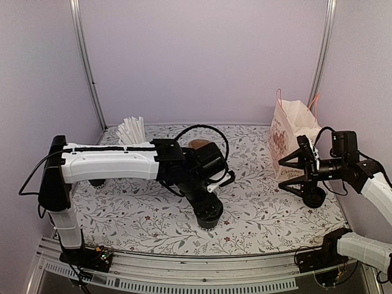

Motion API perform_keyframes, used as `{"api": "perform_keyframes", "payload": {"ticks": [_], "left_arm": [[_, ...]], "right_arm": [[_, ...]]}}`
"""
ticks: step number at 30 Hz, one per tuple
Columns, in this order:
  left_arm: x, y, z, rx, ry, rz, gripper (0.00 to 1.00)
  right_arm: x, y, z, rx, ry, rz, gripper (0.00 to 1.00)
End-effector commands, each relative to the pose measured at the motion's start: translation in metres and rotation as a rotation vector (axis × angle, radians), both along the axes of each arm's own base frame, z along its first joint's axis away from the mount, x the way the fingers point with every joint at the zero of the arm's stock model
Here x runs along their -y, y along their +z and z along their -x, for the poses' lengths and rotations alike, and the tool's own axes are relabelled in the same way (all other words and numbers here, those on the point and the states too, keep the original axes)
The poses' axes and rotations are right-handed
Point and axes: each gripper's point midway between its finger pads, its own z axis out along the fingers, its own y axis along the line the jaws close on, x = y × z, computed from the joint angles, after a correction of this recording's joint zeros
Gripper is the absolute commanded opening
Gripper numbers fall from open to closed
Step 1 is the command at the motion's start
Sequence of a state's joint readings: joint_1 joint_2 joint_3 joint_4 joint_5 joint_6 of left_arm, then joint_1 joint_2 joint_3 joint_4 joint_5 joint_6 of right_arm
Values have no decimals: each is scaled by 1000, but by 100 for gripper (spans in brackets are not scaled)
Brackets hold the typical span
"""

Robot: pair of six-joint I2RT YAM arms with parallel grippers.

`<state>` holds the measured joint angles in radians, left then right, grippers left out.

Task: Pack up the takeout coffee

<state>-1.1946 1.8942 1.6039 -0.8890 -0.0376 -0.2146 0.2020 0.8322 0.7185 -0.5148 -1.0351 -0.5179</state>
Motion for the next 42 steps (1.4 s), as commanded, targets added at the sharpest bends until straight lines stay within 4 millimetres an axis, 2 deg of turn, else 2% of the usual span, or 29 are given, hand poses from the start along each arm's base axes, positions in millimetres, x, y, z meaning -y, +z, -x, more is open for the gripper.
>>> {"api": "perform_keyframes", "payload": {"ticks": [1,6,14,17,19,25,34,38,42], "left_arm": [[-30,23,-14,36,74,3,65],[-85,34,-42,59,209,5,64],[-196,36,-87,76,500,8,64],[-229,34,-97,81,595,6,64],[-245,31,-99,77,631,0,64],[-273,20,-102,63,693,-14,65],[-279,8,-103,31,712,-2,68],[-281,2,-103,14,721,-22,73],[-285,5,-101,17,738,-33,80]], "right_arm": [[1,0,3,18,9,-9,98],[1,0,3,18,8,-11,98],[2,1,3,20,6,-12,97],[3,1,3,20,3,-13,97],[3,1,3,20,3,-13,97],[3,1,3,19,2,-14,97],[4,1,3,22,0,-14,97],[4,2,4,22,-1,-15,97],[5,1,1,26,-13,-10,96]]}}
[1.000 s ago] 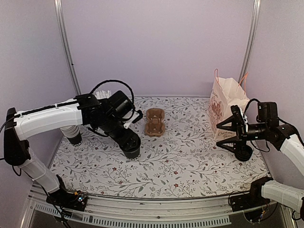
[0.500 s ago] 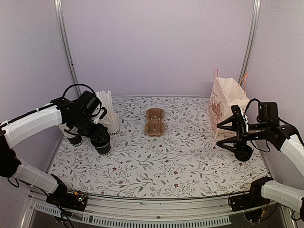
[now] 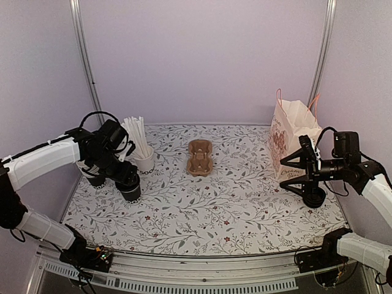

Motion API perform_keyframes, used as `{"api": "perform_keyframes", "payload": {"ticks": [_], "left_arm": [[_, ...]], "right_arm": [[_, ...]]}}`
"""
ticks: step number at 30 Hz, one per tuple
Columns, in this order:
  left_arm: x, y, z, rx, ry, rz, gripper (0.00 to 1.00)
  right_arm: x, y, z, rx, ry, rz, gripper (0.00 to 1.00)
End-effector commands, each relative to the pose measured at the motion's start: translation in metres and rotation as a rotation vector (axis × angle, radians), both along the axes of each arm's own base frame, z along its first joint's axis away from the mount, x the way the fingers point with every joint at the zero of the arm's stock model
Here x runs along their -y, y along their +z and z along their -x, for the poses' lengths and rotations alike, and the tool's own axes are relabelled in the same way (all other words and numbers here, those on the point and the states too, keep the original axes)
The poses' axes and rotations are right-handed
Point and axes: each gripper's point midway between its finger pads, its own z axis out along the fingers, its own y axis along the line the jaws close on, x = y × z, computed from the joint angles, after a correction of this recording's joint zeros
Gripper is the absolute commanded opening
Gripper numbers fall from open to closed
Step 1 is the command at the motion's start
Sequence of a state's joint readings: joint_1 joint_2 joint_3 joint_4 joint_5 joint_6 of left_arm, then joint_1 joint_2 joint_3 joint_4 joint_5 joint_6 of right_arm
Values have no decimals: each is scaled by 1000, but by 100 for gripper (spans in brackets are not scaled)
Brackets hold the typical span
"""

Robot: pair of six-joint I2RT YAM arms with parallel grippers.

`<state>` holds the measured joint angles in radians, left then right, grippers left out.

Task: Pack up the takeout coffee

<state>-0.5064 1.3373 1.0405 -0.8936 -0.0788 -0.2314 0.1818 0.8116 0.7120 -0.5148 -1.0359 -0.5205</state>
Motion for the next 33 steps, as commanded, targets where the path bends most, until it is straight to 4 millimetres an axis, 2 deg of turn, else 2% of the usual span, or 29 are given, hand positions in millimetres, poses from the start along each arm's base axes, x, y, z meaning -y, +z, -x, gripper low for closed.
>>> {"api": "perform_keyframes", "payload": {"ticks": [1,6,7,8,12,14,16,21,23,24,25,26,27,29,30,33], "left_arm": [[-5,3,-2,4,23,-6,81],[-6,28,-4,38,42,8,83],[-6,33,-4,43,44,10,93],[-6,38,-4,50,45,16,99],[2,63,-6,77,39,45,100],[30,82,-4,122,-40,78,100],[64,100,-3,177,-119,105,93],[146,110,4,214,-254,122,85],[166,100,-3,218,-269,120,77],[176,94,-9,224,-269,134,66],[183,88,-15,221,-270,135,44],[189,81,-23,225,-267,125,16],[194,73,-32,235,-264,110,6],[205,59,-48,233,-262,103,4],[211,44,-56,209,-261,99,3],[226,26,-77,201,-249,98,0]], "right_arm": [[1,-1,2,8,7,-8,96],[1,0,2,6,6,-10,96],[1,0,2,7,7,-10,96],[1,-1,2,5,7,-10,96],[1,0,2,8,8,-9,96],[1,-1,2,7,6,-8,96],[1,-1,1,9,4,-6,96],[3,-1,-4,18,-23,2,94],[4,0,-4,22,-29,0,92],[4,0,-4,26,-31,-1,92],[5,1,-5,28,-35,0,91],[5,1,-6,30,-37,0,91],[5,1,-6,29,-39,0,91],[5,0,-7,22,-42,1,90],[5,-1,-7,21,-42,2,90],[5,-3,-8,14,-45,4,90]]}}
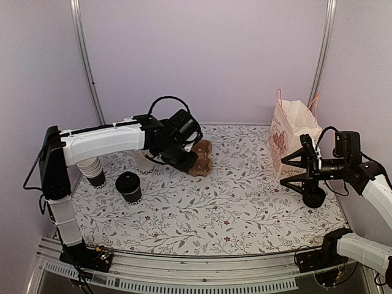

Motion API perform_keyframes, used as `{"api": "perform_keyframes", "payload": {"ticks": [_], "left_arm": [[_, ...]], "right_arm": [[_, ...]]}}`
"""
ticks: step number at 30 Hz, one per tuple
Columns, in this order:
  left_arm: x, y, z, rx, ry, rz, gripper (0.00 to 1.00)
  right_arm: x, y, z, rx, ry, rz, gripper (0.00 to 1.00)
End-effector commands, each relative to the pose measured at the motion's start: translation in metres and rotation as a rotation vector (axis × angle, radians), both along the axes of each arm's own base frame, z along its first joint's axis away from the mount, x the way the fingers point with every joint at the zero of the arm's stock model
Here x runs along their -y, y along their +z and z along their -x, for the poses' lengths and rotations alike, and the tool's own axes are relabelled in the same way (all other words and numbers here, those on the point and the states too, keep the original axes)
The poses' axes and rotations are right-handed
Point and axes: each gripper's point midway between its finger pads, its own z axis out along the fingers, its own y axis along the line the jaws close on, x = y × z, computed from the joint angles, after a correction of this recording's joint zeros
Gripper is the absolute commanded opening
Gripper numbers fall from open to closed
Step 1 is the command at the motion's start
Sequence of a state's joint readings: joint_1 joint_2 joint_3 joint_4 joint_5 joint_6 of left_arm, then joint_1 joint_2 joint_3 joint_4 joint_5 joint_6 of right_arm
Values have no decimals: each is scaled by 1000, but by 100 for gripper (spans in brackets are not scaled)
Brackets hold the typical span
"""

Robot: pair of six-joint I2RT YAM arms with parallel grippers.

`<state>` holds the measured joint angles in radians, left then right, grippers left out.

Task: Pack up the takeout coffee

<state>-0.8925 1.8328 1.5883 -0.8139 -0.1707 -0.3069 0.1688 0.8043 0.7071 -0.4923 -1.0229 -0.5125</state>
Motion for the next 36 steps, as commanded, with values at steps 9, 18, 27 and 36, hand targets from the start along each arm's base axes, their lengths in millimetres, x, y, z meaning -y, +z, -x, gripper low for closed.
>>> {"api": "perform_keyframes", "payload": {"ticks": [9,18,27,36], "left_arm": [[45,-49,-84,34,63,66,0],[51,-81,-99,-8,34,48,0],[59,-102,-94,-59,-16,36,0],[84,-103,-74,-71,-166,39,0]], "right_arm": [[4,-6,-6,-4,-31,9,89],[4,-9,-7,-14,-29,12,89],[3,-11,-7,-25,-21,16,89],[3,-11,-7,-21,-21,18,89]]}}
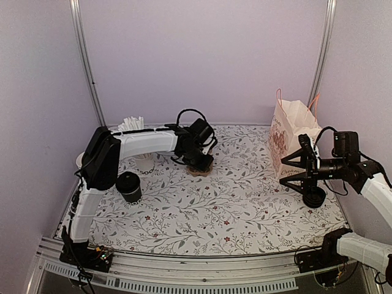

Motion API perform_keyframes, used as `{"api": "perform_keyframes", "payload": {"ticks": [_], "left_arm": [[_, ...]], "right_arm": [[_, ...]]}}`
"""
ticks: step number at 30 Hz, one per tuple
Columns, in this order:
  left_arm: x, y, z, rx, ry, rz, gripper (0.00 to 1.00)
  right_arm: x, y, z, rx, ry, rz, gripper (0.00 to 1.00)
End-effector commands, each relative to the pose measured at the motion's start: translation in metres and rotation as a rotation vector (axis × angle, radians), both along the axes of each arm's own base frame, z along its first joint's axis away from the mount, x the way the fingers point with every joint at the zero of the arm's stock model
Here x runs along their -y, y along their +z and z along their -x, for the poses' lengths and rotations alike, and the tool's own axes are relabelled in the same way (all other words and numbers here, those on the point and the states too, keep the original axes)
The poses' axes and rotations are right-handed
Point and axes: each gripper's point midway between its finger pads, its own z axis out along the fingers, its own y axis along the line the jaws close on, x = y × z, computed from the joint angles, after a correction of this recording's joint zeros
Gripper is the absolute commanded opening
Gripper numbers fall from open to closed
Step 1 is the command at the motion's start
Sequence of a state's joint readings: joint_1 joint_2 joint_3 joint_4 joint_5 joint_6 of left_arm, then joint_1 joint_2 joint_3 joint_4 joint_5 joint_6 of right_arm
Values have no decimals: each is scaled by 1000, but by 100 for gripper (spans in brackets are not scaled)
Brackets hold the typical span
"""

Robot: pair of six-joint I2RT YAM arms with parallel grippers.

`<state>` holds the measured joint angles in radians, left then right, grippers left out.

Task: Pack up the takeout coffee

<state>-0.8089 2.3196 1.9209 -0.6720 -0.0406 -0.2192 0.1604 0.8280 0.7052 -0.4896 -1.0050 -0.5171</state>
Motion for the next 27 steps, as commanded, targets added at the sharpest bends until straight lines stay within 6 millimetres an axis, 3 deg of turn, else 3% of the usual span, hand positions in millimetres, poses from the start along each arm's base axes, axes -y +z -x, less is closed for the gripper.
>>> {"api": "perform_keyframes", "payload": {"ticks": [1,9,13,19,23,27], "left_arm": [[21,1,13,4,-122,5,0],[34,-3,30,-31,-194,7,0],[42,8,33,-9,-211,13,0],[19,39,13,91,-138,-10,0],[0,39,2,103,-95,-48,9],[-13,27,-5,74,-66,-65,8]], "right_arm": [[1,-4,0,-4,0,3,89],[1,-4,0,-5,-1,5,89],[2,-3,0,-1,-2,5,89],[1,-4,1,-1,-1,5,89],[1,-3,1,-1,-1,5,89],[2,-3,2,3,0,5,89]]}}
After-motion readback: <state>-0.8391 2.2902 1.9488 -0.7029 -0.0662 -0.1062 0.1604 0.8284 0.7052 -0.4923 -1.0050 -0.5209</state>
